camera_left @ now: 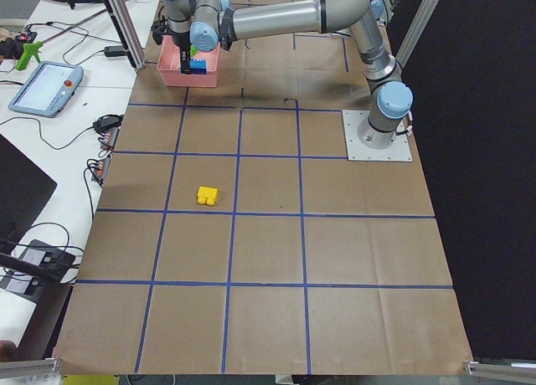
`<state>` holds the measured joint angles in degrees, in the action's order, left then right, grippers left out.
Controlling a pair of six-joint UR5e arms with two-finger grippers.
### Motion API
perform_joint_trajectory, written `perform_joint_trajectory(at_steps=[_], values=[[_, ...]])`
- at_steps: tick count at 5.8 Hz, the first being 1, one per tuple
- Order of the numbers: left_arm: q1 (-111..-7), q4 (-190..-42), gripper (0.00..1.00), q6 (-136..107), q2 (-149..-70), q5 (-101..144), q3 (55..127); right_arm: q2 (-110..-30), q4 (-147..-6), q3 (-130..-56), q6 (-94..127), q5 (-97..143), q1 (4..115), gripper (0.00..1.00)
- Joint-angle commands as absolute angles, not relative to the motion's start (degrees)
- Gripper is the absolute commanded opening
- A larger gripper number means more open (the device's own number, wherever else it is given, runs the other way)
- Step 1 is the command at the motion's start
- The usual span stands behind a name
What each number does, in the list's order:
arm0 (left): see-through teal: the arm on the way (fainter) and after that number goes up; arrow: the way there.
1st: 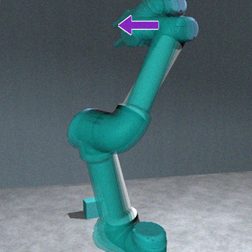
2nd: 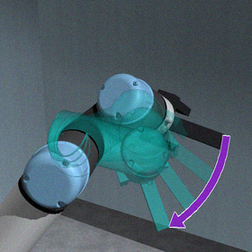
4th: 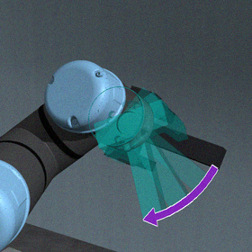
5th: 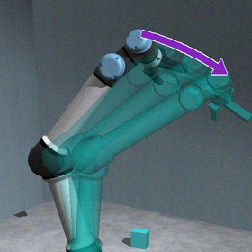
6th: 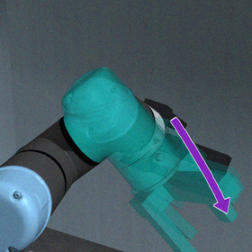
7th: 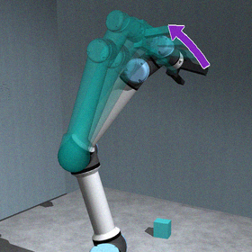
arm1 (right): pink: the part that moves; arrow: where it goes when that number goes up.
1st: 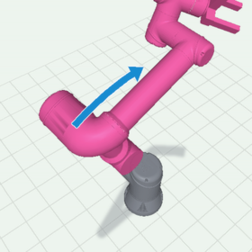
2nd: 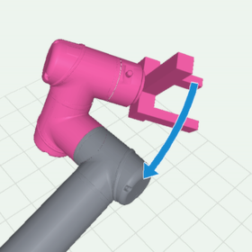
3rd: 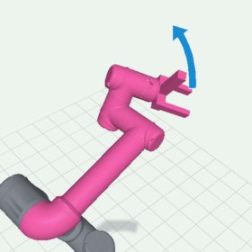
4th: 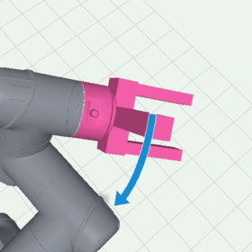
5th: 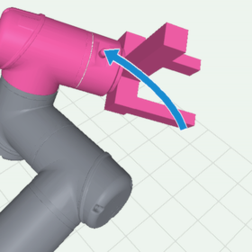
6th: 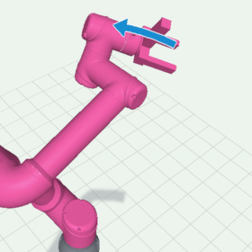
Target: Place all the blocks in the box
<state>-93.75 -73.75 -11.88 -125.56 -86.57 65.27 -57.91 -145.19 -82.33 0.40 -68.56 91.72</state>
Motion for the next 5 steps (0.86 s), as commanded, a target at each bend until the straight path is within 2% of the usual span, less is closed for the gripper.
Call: perform_joint_trajectory(at_steps=[1,2,3,4,5], values=[[-101.3,-72.07,0.19,-24.28,-130.84,-86.75,60.32,-62.89,-139.01,-84.45,-6.1,-69.17,85.91,1.0],[-102.38,-70.59,0.19,-25.04,-133.39,-86.57,59.86,-66.84,-129.99,-85.42,-9.89,-73.52,82.82,1.0],[-102.91,-68.49,0.2,-25.22,-135.07,-86.66,59.85,-68.62,-127.21,-85.52,-14.63,-85.05,81.05,1.0],[-102.92,-65.33,0.31,-24.53,-135.26,-86.49,59.77,-68.64,-127.35,-87.78,-16.94,-94.39,80.77,1.0],[-102.92,-63.56,0.57,-24.35,-135.35,-86.75,59.77,-68.29,-129.62,-93.63,-15.57,-94.57,80.95,1.0]])
